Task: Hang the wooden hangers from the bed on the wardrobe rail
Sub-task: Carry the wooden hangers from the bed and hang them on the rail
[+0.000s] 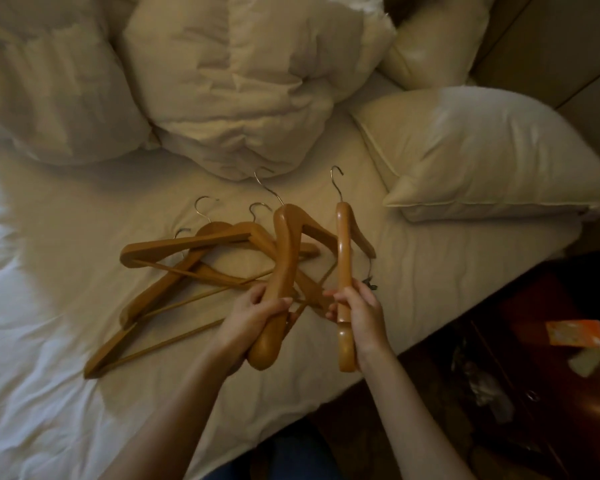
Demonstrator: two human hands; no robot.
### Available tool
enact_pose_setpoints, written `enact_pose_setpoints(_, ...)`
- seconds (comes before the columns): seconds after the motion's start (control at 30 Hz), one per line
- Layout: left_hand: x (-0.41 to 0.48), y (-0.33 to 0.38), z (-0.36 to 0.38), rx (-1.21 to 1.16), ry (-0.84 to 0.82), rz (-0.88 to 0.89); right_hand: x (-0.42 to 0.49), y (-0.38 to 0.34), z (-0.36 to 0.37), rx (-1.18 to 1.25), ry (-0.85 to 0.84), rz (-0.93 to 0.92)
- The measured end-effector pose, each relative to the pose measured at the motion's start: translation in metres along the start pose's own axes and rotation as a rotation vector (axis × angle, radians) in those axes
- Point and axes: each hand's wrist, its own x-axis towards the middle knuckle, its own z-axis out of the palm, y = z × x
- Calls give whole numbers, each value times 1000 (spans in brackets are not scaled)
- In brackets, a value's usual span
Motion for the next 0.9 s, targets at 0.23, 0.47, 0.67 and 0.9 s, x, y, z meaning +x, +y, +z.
enact_pose_setpoints(0.23, -37, -13, 4, 189, 32, 201, -35, 17, -17, -72, 43, -78)
enact_pose_setpoints(0.47, -67, -38, -16, 289, 11, 258, -75, 51, -9, 84, 79, 2)
enact_pose_setpoints(0.67, -77, -61, -7, 398, -47, 242, -104, 92, -22, 154, 167, -25)
enact_pose_setpoints(0.9, -85, -98, 61, 627, -202, 203, -135, 127, -87, 303, 324, -14)
